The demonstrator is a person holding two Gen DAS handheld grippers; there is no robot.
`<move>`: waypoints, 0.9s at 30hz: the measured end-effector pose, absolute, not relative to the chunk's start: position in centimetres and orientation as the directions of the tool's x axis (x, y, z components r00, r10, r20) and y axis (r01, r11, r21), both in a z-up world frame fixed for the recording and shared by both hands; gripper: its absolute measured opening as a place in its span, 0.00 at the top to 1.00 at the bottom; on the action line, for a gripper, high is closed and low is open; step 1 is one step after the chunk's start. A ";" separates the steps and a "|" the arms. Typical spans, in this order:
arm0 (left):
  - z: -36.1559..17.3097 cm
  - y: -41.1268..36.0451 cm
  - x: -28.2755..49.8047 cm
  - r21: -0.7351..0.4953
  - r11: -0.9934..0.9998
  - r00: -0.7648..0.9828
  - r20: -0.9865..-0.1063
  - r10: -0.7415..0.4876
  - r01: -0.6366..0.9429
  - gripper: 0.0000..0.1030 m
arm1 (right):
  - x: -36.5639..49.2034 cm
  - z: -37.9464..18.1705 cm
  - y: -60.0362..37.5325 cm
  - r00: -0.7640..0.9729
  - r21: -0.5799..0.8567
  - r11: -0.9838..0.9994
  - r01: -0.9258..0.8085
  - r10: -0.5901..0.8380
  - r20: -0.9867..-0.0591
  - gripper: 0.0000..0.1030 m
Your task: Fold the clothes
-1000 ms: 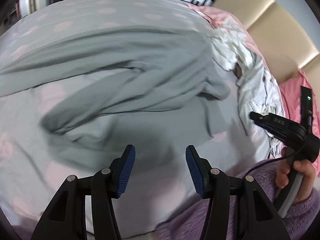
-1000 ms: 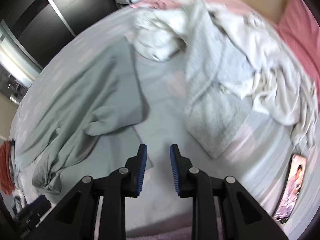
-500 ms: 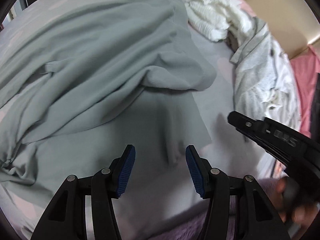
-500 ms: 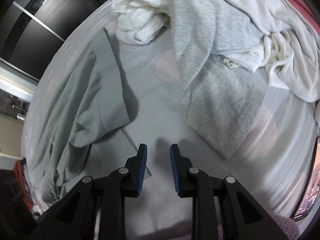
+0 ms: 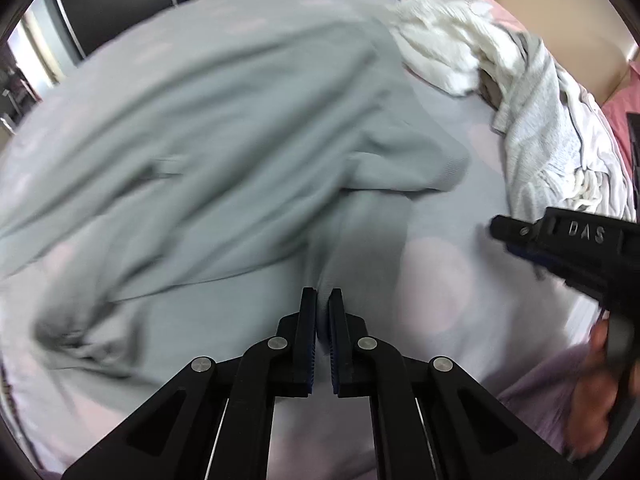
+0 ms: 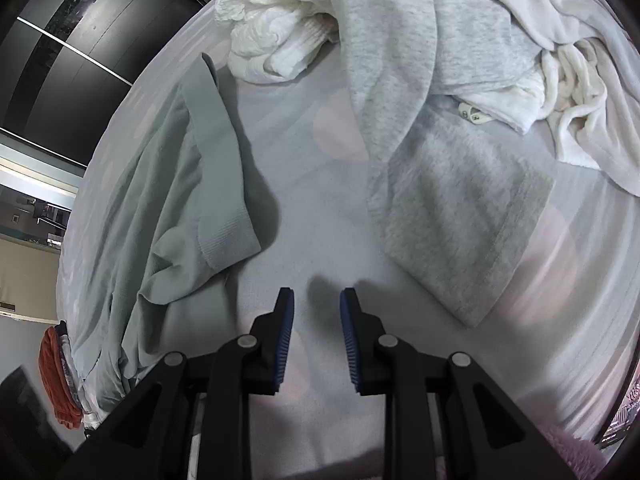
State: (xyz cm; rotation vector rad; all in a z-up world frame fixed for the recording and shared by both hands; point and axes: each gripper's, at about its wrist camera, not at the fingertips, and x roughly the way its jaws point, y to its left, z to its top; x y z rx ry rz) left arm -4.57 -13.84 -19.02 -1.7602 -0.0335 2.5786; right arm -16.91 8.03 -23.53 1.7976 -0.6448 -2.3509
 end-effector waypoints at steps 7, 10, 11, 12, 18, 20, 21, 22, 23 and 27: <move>-13.9 -26.6 -0.4 0.024 -0.980 -0.396 -0.913 -0.102 0.198 0.94 | -16.1 -22.1 7.7 -0.310 0.368 -0.917 -0.153 -0.309 -0.899 0.77; -11.8 -32.1 1.4 0.050 -0.952 -0.410 -0.895 -0.177 0.302 0.94 | -15.9 -21.8 7.4 -0.314 0.347 -0.926 -0.146 -0.290 -0.904 0.77; -11.2 -33.9 2.1 0.068 -0.939 -0.412 -0.886 -0.212 0.337 0.94 | -15.9 -21.7 7.3 -0.314 0.340 -0.929 -0.144 -0.282 -0.906 0.77; -10.8 -35.5 2.7 0.078 -0.926 -0.412 -0.879 -0.238 0.370 0.94 | -15.9 -21.6 7.1 -0.317 0.349 -0.927 -0.140 -0.292 -0.902 0.77; -9.6 -45.1 6.7 0.098 -0.812 -0.391 -0.839 -0.378 0.575 0.95 | -16.2 -21.6 6.3 -0.343 0.447 -0.887 -0.114 -0.387 -0.856 0.77; -10.3 -48.0 8.3 0.061 -0.758 -0.385 -0.833 -0.398 0.650 0.95 | -16.2 -21.3 6.8 -0.368 0.496 -0.860 -0.118 -0.426 -0.827 0.77; -10.8 -49.4 9.2 0.039 -0.726 -0.382 -0.831 -0.405 0.687 0.95 | -16.3 -21.3 7.0 -0.373 0.519 -0.846 -0.121 -0.446 -0.814 0.77; -11.2 -50.8 10.1 0.016 -0.692 -0.378 -0.829 -0.412 0.721 0.95 | -16.4 -21.3 7.2 -0.376 0.542 -0.831 -0.124 -0.466 -0.801 0.77; -11.7 -52.3 10.9 -0.008 -0.657 -0.373 -0.827 -0.419 0.754 0.95 | -16.5 -21.4 7.4 -0.374 0.566 -0.814 -0.130 -0.489 -0.788 0.76; -14.2 -57.2 13.6 -0.183 -0.488 -0.379 -0.860 -0.341 0.854 0.95 | -17.2 -21.8 7.9 -0.385 0.642 -0.748 -0.170 -0.549 -0.742 0.58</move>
